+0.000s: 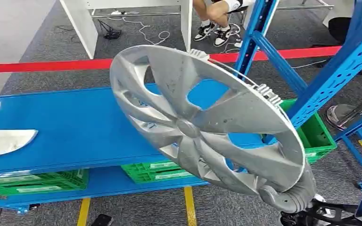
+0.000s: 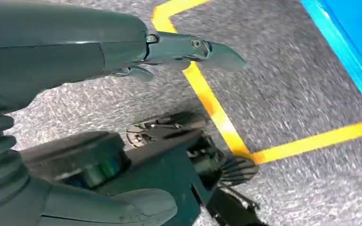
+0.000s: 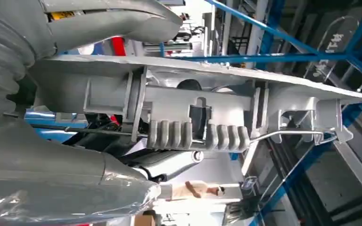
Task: Take the parts from the cabinet and place them on the table.
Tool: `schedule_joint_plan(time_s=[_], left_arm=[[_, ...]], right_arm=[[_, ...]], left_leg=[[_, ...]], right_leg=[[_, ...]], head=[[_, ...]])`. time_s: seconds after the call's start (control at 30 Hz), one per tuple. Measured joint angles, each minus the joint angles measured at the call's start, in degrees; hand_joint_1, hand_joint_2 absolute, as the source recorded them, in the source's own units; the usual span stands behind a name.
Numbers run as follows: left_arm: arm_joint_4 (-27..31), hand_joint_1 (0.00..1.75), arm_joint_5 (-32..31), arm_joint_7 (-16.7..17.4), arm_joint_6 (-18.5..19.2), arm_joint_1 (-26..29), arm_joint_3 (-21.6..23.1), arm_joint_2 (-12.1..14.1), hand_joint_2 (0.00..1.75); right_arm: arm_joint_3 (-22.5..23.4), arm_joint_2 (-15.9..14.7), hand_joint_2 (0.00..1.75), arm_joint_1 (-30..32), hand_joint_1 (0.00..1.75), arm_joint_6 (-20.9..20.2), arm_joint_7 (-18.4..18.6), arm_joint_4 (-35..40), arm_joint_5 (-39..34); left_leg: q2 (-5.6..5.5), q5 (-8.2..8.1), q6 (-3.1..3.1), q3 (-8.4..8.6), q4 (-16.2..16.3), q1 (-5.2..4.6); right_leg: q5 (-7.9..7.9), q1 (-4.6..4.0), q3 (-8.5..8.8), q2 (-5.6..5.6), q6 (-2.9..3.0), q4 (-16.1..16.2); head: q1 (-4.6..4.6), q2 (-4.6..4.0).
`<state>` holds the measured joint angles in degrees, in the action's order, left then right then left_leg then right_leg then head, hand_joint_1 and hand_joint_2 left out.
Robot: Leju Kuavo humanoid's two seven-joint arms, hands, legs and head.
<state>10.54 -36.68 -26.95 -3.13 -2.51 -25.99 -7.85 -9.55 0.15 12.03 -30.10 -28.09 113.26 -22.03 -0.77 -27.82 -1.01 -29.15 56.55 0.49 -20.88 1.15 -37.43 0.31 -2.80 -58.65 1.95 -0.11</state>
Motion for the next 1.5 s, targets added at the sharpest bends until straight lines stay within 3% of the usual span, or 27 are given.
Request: schedule_joint_plan(time_s=[0.03,0.07,0.13,0.2,0.27,0.33,0.4,0.47,0.53,0.57,0.6,0.67,0.7,0.77,0.8,0.87,0.9,0.93,1.03,1.07,1.1,1.17,1.23,1.3,1.37,1.43,1.5], left_arm=[[0.00,0.00,0.00,0.00,0.00,0.11,-0.05,-0.04,1.75],[0.00,0.00,0.00,0.00,-0.02,-0.02,-0.13,-0.07,1.75],[0.00,0.00,-0.02,0.00,-0.04,-0.05,-0.31,-0.11,1.75],[0.00,0.00,-0.02,0.00,-0.04,-0.03,-0.39,-0.11,1.75],[0.00,0.00,-0.02,0.00,-0.04,-0.03,-0.44,-0.11,1.75],[0.00,0.00,-0.02,0.00,-0.04,-0.04,-0.48,-0.13,1.75],[0.00,0.00,-0.02,-0.04,-0.13,-0.03,-0.55,-0.20,1.75],[0.00,0.00,0.00,-0.07,-0.17,-0.07,-0.64,-0.22,1.75],[0.00,0.00,-0.02,-0.07,-0.17,0.00,-0.70,-0.28,1.75],[0.00,0.00,0.00,-0.07,-0.20,0.15,-0.77,-0.20,1.75],[-0.02,0.00,-0.02,-0.09,-0.22,0.17,-0.77,-0.20,1.75],[-0.02,0.00,0.00,-0.09,-0.22,0.17,-0.77,-0.20,1.75],[0.00,0.00,0.00,-0.09,-0.22,0.14,-0.79,-0.17,1.75],[-0.02,0.00,0.00,-0.09,-0.30,0.16,-0.79,-0.15,1.75],[0.00,0.00,0.02,-0.09,-0.37,0.16,-0.81,-0.15,1.75],[0.00,0.00,0.07,-0.13,-0.41,0.08,-0.85,-0.15,1.75],[0.00,0.00,0.07,-0.13,-0.44,-0.05,-0.85,-0.22,1.75],[0.00,0.00,0.07,-0.18,-0.46,-0.15,-0.85,-0.24,1.75],[0.00,0.00,0.07,-0.26,-0.79,0.03,-0.94,-0.13,1.75],[0.00,0.00,-0.09,-0.33,-1.20,0.21,-0.96,-0.09,1.75],[0.00,0.00,-0.37,-0.48,-1.49,0.20,-0.96,0.00,1.75],[0.00,0.00,-0.46,-0.88,-1.77,0.15,-0.98,0.20,1.75],[0.00,0.00,-0.26,-0.85,-2.14,0.20,-1.25,0.39,1.75],[0.00,0.00,0.30,-0.96,-2.49,0.24,-1.88,0.50,1.75],[0.00,0.00,1.36,-1.49,-2.38,0.17,-2.49,0.55,1.75],[0.00,0.00,1.97,-1.95,-1.86,0.15,-3.06,0.06,1.75],[0.00,0.00,1.81,-1.99,-1.38,0.03,-3.48,-0.15,1.75]], right_arm=[[0.00,-0.02,1.75,0.01,1.75,0.00,0.00,-0.02,-0.02],[0.00,-0.04,1.75,0.01,1.75,0.02,0.00,0.00,-0.02],[0.00,-0.04,1.75,-0.03,1.75,0.04,0.04,-0.04,0.00],[0.00,-0.13,1.75,-0.02,1.75,0.04,0.04,-0.20,-0.02],[0.00,-0.15,1.75,-0.02,1.75,0.07,0.04,-0.39,0.00],[0.00,-0.18,1.75,-0.07,1.75,0.15,0.04,-0.50,0.04],[0.00,-0.20,1.75,-0.47,1.75,0.18,0.07,-0.50,0.09],[0.02,-0.22,1.75,-0.60,1.75,0.20,-0.07,-0.50,0.07],[0.04,-0.22,1.75,-0.70,1.75,0.20,-0.09,-0.50,0.07],[0.04,-0.22,1.75,-0.81,1.75,0.20,-0.07,-0.52,0.09],[0.04,-0.24,1.75,-0.80,1.75,0.20,-0.04,-0.55,0.09],[0.02,-0.24,1.75,-0.81,1.75,0.20,-0.07,-0.55,0.07],[0.04,-0.24,1.75,-0.82,1.75,0.20,-0.07,-0.57,0.09],[0.04,-0.24,1.75,-0.80,1.75,0.20,-0.04,-0.76,0.13],[0.04,-0.24,1.75,-0.83,1.75,0.20,-0.07,-0.81,0.15],[0.04,-0.24,1.75,-0.86,1.75,0.20,-0.18,-0.85,0.26],[0.09,-0.24,1.75,-0.87,1.75,0.17,-0.28,-0.83,0.33],[0.15,-0.26,1.75,-0.94,1.75,0.17,-0.37,-0.81,0.35],[0.17,-0.28,1.75,-0.87,1.75,-0.15,-0.77,-0.81,0.33],[0.20,-0.35,1.75,-0.82,1.75,-0.44,-0.83,-0.81,0.33],[0.22,-0.37,1.75,-0.71,1.75,-0.66,-0.85,-0.79,0.22],[0.28,-0.48,1.75,-0.74,1.75,-1.25,-0.76,-0.79,0.02],[0.31,-0.83,1.75,-0.71,1.75,-1.62,-0.57,-0.79,-0.24],[0.50,-1.27,1.75,-0.72,1.75,-1.68,-0.18,-0.79,-0.70],[0.88,-1.53,1.75,-0.72,1.75,-1.66,0.09,-0.79,-1.62],[1.55,-1.68,1.75,-0.57,1.75,-1.66,-0.19,-0.70,-2.23],[2.32,-1.73,1.75,0.16,1.75,-1.66,-1.45,-0.22,-2.05]], left_leg=[[0.18,0.88,0.48,-0.54,-0.42,0.38],[0.28,1.38,0.84,-1.02,-0.39,0.38],[0.39,2.35,1.36,-2.21,-0.38,0.21],[0.42,3.37,1.59,-3.53,-0.30,-0.11],[0.43,4.38,1.62,-4.85,-0.21,-0.41],[0.38,5.34,1.52,-5.97,-0.21,-0.61],[0.35,6.16,1.03,-6.50,-0.07,-0.82],[0.40,7.06,0.41,-6.54,-0.21,-0.55],[0.35,7.91,-0.37,-6.65,-0.56,-0.54],[0.26,6.92,-0.61,-7.14,-0.09,-0.35],[0.32,3.48,-0.85,-7.91,1.81,-0.43],[0.34,-3.50,-1.38,-10.20,10.06,-0.15],[0.34,-5.44,-1.61,-11.13,14.53,-0.08],[0.34,-4.01,-1.92,-10.45,17.19,0.08],[0.34,-1.73,-2.06,-8.64,15.33,0.18],[0.35,1.36,-2.38,-2.36,6.67,0.54],[0.31,0.20,-2.70,1.00,1.78,0.69],[0.01,-0.89,-1.77,2.52,-1.36,0.29],[0.05,-0.47,-0.48,1.34,-0.94,0.06],[0.32,0.07,0.35,0.93,-1.09,0.36],[0.47,0.49,0.96,0.42,-1.08,0.24],[0.52,1.42,1.57,-0.74,-1.08,-0.04],[0.60,2.45,1.77,-2.09,-1.02,-0.39],[0.67,3.47,1.95,-3.35,-0.99,-0.87],[0.61,4.40,2.03,-4.32,-0.99,-1.39],[0.63,5.12,1.70,-4.89,-0.87,-1.59],[0.68,6.14,0.97,-5.36,-0.96,-0.89]], right_leg=[[0.14,0.07,-0.41,0.06,-0.33,-0.03],[-1.88,0.08,-1.12,-0.02,-0.47,-0.90],[-8.85,0.06,-3.05,-0.05,-0.78,-8.33],[-12.87,-0.02,-4.54,-0.05,-0.83,-16.34],[-11.15,-0.17,-2.43,-0.05,-0.55,-16.72],[-7.34,-0.63,4.04,-0.03,0.29,-8.48],[-9.69,-1.11,10.89,-0.04,1.05,1.26],[-9.38,-1.42,9.93,0.17,1.10,1.81],[-8.55,-1.51,9.40,0.13,2.04,2.00],[-7.79,-1.01,9.00,-0.22,2.46,2.35],[-7.09,-0.95,8.86,-0.20,3.11,2.37],[-5.73,-0.92,7.17,-0.23,3.23,2.28],[-5.11,-0.92,6.34,-0.29,3.17,2.20],[-4.19,-0.79,4.79,-0.43,2.84,1.96],[-3.71,-0.64,3.97,-0.43,2.57,1.77],[-2.86,-0.32,2.73,-0.40,1.82,1.39],[-2.57,-0.63,2.13,-0.39,1.37,1.05],[-2.20,-0.68,1.66,-0.40,0.98,0.69],[-0.55,-0.53,1.29,-0.40,0.17,1.06],[-0.86,-0.36,0.89,-0.35,-0.07,0.85],[-3.48,-0.38,-0.04,-0.44,-0.31,-0.54],[-10.06,-0.44,-1.97,-0.41,-0.63,-8.73],[-13.39,-0.64,-3.60,-0.40,-0.52,-16.50],[-10.52,-0.90,-1.29,-0.39,0.15,-15.91],[-6.65,-1.61,5.03,-0.36,1.58,-7.03],[-8.60,-2.14,11.22,-0.44,3.46,2.26],[-8.59,-2.63,11.11,-0.38,2.91,3.54]], head=[[0.02,0.00],[0.15,0.00],[0.24,0.00],[0.24,0.00],[0.22,0.00],[0.20,0.00],[0.19,0.00],[0.39,0.00],[0.41,0.00],[0.46,0.00],[0.15,0.00],[0.02,0.00],[0.02,0.00],[0.02,0.00],[0.00,0.00],[-0.03,0.00],[-0.07,0.00],[-0.16,0.00],[-0.11,0.00],[-0.13,0.00],[0.06,0.02],[0.24,0.00],[0.26,0.00],[0.26,0.00],[0.28,0.00],[-0.07,0.00],[-0.03,0.00]])
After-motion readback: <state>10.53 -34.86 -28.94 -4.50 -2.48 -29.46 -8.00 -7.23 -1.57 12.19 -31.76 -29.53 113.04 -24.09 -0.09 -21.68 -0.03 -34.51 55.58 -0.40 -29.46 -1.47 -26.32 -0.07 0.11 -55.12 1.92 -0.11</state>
